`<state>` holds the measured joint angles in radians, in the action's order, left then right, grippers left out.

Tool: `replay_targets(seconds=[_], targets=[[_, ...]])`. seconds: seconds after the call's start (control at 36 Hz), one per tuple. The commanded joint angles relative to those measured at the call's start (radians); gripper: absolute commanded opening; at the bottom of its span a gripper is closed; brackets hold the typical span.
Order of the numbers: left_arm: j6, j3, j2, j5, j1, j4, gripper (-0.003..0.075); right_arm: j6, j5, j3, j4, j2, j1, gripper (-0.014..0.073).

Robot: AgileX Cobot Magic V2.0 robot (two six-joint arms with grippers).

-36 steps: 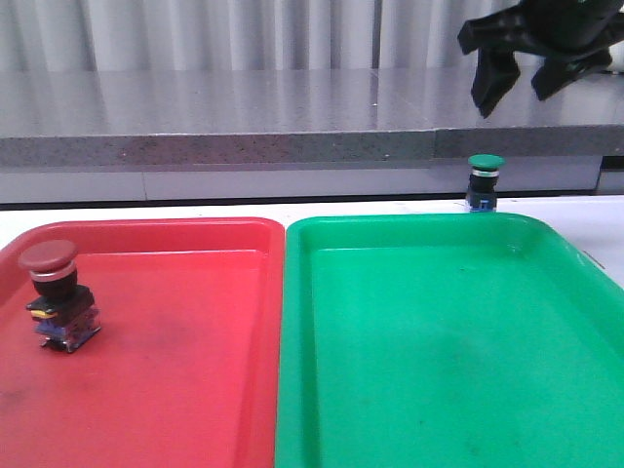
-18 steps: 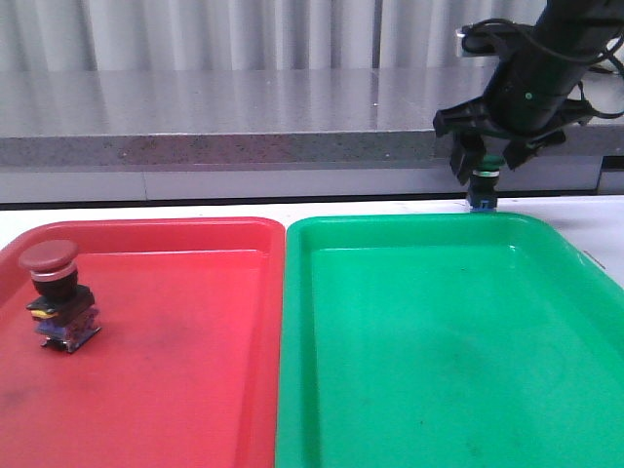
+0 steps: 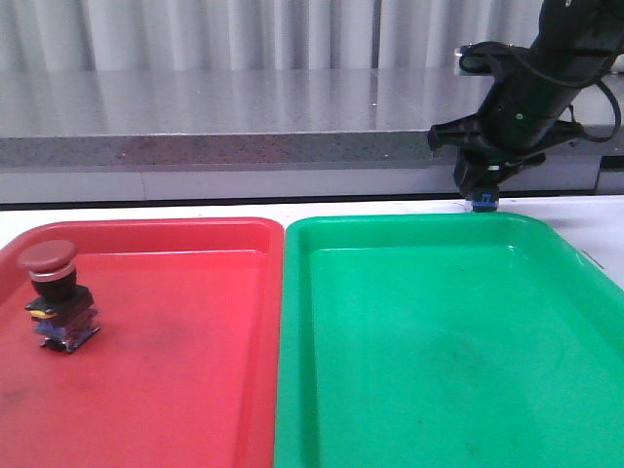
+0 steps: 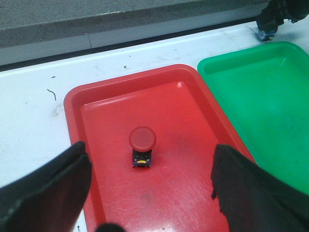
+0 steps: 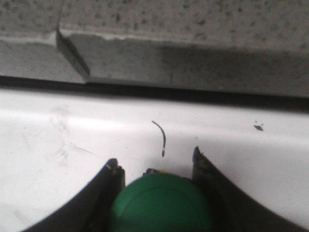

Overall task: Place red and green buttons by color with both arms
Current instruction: 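Lower the right gripper onto the green-capped button and grasp it, then carry the green button with the right gripper into the green tray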

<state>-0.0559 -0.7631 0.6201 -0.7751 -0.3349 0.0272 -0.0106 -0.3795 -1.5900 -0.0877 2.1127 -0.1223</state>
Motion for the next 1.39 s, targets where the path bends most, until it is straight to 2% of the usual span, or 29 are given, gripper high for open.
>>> replay_targets(seconds=[0.0, 0.36, 0.47, 0.81, 0.94, 1.17, 1.36], targets=[[-0.012, -0.023, -0.001, 0.065, -0.005, 0.002, 0.0511, 0.004, 0.02, -0.034, -0.007, -0.128, 0.004, 0.0269], [-0.012, -0.023, -0.001, 0.065, -0.005, 0.002, 0.0511, 0.011, -0.181, -0.028, -0.002, -0.301, -0.013, 0.0269], [-0.012, -0.023, -0.001, 0.065, -0.005, 0.002, 0.0511, 0.011, -0.199, 0.011, -0.002, -0.35, -0.03, 0.0269], [-0.012, -0.023, -0.001, 0.065, -0.005, 0.002, 0.0511, 0.011, -0.04, 0.341, 0.001, -0.553, -0.124, 0.0269], [-0.012, -0.023, -0.001, 0.065, -0.005, 0.002, 0.0511, 0.011, 0.028, 0.502, 0.001, -0.626, -0.195, 0.0269], [-0.012, -0.023, -0.001, 0.065, -0.005, 0.002, 0.0511, 0.011, 0.176, 0.685, 0.001, -0.633, -0.254, 0.0269], [-0.012, -0.023, -0.001, 0.065, -0.005, 0.002, 0.0511, 0.011, 0.264, 0.735, 0.001, -0.602, -0.254, 0.0269]])
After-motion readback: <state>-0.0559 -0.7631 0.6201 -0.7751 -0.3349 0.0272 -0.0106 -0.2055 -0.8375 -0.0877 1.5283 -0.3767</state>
